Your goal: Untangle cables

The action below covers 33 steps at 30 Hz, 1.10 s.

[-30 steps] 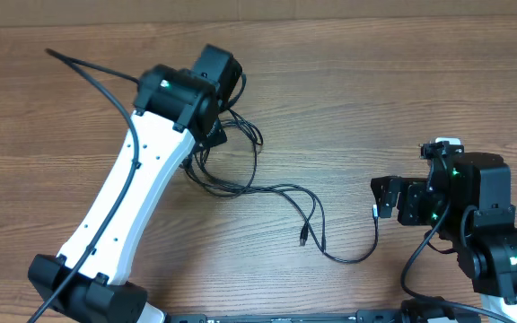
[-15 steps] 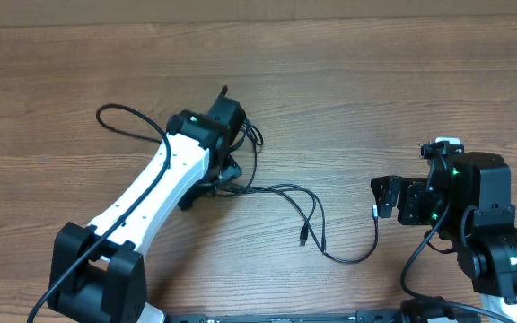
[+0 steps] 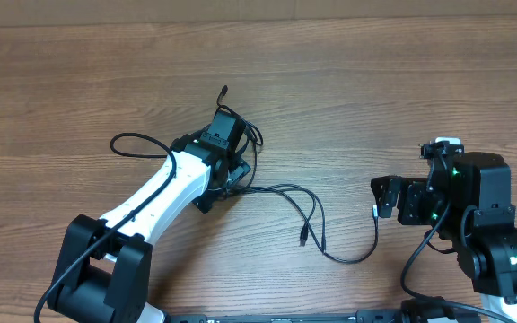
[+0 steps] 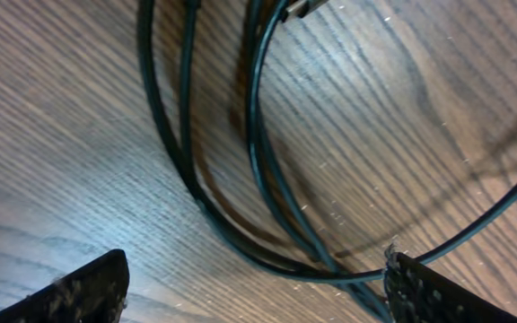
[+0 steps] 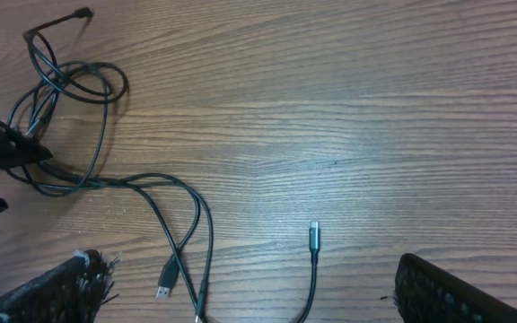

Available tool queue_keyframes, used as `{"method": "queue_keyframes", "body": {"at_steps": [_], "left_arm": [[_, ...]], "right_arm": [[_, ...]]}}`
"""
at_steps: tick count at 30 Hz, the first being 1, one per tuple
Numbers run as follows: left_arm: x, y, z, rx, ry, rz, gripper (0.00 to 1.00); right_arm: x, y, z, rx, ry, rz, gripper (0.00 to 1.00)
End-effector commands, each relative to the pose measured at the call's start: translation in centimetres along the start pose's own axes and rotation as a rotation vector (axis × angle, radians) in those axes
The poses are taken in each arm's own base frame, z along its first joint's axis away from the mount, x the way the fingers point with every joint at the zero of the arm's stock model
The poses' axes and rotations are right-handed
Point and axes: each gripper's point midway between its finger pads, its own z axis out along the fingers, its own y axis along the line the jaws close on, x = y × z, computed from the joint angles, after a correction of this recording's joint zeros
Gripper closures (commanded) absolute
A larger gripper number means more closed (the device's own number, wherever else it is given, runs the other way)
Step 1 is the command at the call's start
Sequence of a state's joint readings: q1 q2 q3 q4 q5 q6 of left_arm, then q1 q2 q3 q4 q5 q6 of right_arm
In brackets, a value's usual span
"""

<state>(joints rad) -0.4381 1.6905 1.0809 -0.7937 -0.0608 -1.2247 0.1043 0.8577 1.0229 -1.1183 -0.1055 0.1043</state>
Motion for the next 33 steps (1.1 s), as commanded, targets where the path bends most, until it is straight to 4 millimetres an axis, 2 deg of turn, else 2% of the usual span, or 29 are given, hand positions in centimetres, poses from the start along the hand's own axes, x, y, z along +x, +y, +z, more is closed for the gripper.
{"method": "queue_keyframes", "body": {"at_steps": [1,8,16,20,26,28,33], "left_arm": [[0.1,0.3,0.6,-0.007,0.008,-0.014,0.16],[0.4,0.9,1.5,-0.045,0.021,-0.012,0.18],[-0.2,1.3,2.0,-0.075,-0.014,-0.010,0.21],[-0.2,1.6,2.6,-0.096,-0.016,-0.010,0.32],[0.7,2.4,4.4,-0.151,0.029,-0.005,0.46],[0.9,2.6,4.6,-0.162,0.040,-0.014,0.58],[0.8,2.5,4.6,-0.156,0.035,-0.039,0.57]], "right_arm": [[-0.5,0.0,-0.4,-0.004,-0.020,0.007,0.00],[-0.5,0.0,-0.4,-0.004,-0.020,0.007,0.00],[-0.5,0.0,-0.4,-0.004,-0.020,0.007,0.00],[-0.5,0.0,-0.4,-0.004,-0.020,0.007,0.00],[-0.5,0.0,-0.4,-0.004,-0.020,0.007,0.00],[-0.5,0.0,-0.4,-0.004,-0.020,0.007,0.00],[-0.5,0.0,-0.4,-0.003,-0.020,0.007,0.00]]}}
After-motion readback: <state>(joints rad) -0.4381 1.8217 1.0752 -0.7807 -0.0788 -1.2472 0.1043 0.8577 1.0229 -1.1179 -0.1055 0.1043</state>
